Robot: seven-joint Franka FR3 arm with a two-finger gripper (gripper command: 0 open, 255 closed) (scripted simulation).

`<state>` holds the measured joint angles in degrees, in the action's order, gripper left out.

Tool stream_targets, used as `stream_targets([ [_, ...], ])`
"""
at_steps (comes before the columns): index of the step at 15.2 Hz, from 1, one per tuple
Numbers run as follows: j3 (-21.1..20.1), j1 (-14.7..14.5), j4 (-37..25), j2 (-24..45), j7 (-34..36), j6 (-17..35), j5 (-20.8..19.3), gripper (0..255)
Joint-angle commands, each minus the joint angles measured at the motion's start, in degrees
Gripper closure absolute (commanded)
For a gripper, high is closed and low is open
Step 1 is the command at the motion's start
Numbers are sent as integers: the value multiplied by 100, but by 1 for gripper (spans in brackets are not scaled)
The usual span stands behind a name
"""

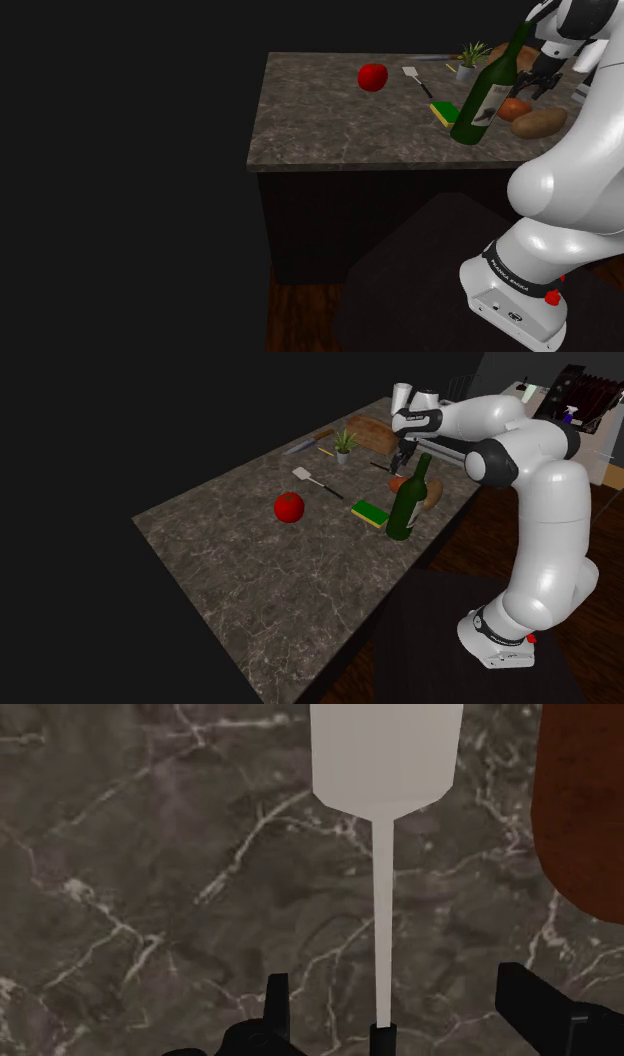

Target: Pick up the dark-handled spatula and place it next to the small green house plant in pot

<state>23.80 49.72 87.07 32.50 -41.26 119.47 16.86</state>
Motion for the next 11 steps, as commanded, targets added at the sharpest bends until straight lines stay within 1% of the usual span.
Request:
stream_targets([
  [1, 37, -8, -127, -116, 41, -233, -60, 0],
  [3, 76, -15, -276, -245, 83, -501, -126, 0],
  [11, 76, -15, -276, -245, 83, -501, -126, 0],
])
